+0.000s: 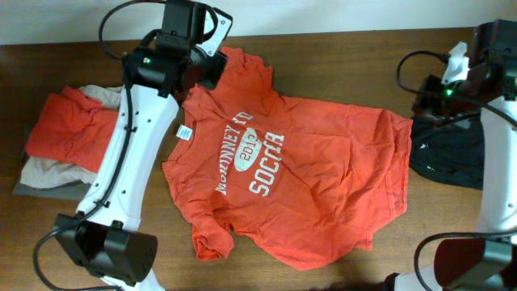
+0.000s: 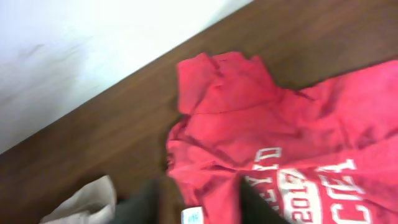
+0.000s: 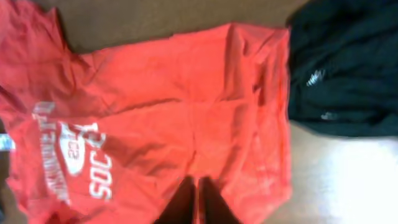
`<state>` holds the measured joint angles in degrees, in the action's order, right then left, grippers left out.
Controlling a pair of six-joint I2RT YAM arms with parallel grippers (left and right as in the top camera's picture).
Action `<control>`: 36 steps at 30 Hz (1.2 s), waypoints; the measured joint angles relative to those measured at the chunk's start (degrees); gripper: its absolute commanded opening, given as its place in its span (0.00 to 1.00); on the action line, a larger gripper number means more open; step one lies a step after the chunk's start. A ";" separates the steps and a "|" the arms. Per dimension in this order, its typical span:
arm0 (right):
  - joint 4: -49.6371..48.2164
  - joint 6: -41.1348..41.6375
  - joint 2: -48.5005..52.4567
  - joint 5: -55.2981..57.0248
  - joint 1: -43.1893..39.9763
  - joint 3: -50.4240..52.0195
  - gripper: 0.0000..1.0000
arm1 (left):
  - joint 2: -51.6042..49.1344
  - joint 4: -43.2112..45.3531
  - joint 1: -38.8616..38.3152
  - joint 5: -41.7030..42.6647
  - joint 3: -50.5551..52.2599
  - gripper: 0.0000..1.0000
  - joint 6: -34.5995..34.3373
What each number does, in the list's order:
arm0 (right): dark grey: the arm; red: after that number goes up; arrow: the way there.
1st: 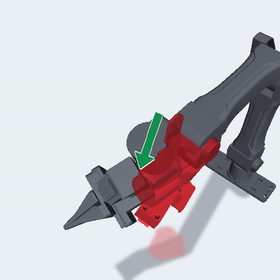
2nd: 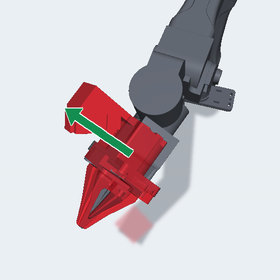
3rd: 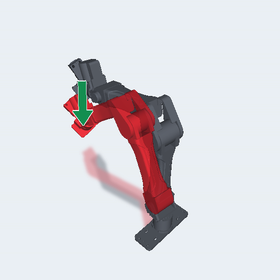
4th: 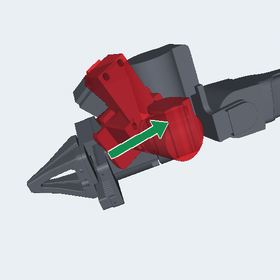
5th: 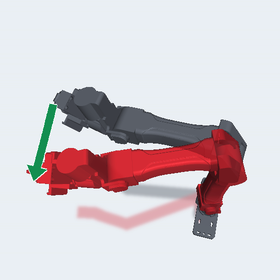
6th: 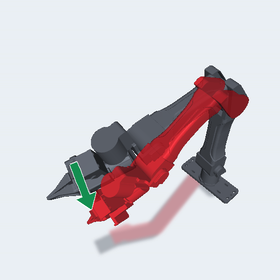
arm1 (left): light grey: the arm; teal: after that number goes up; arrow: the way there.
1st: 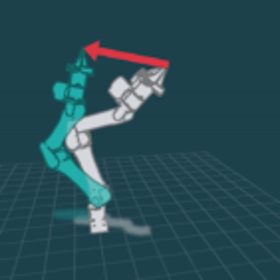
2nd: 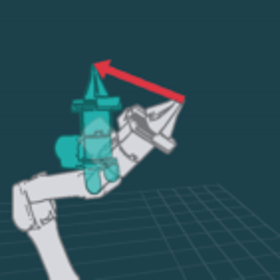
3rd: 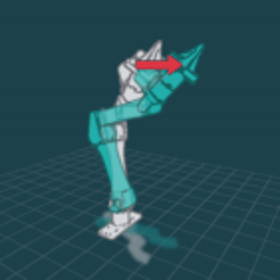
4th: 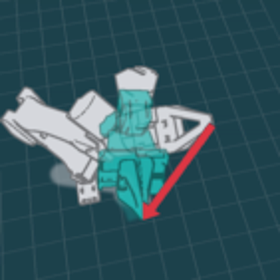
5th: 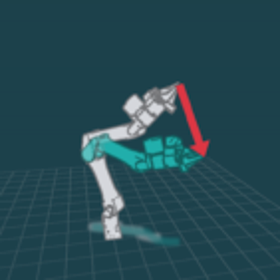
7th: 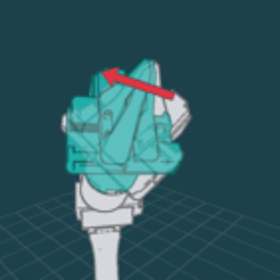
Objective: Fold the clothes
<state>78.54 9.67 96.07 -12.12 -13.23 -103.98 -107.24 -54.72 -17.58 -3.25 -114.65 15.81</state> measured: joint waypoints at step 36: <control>-75.84 9.94 19.21 -6.40 1.31 41.57 0.04 | -34.64 21.40 4.00 11.74 0.09 0.00 -1.60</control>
<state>2.70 19.62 115.28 -18.52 -11.92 -62.41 -141.88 -33.32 -13.58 8.49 -114.56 14.22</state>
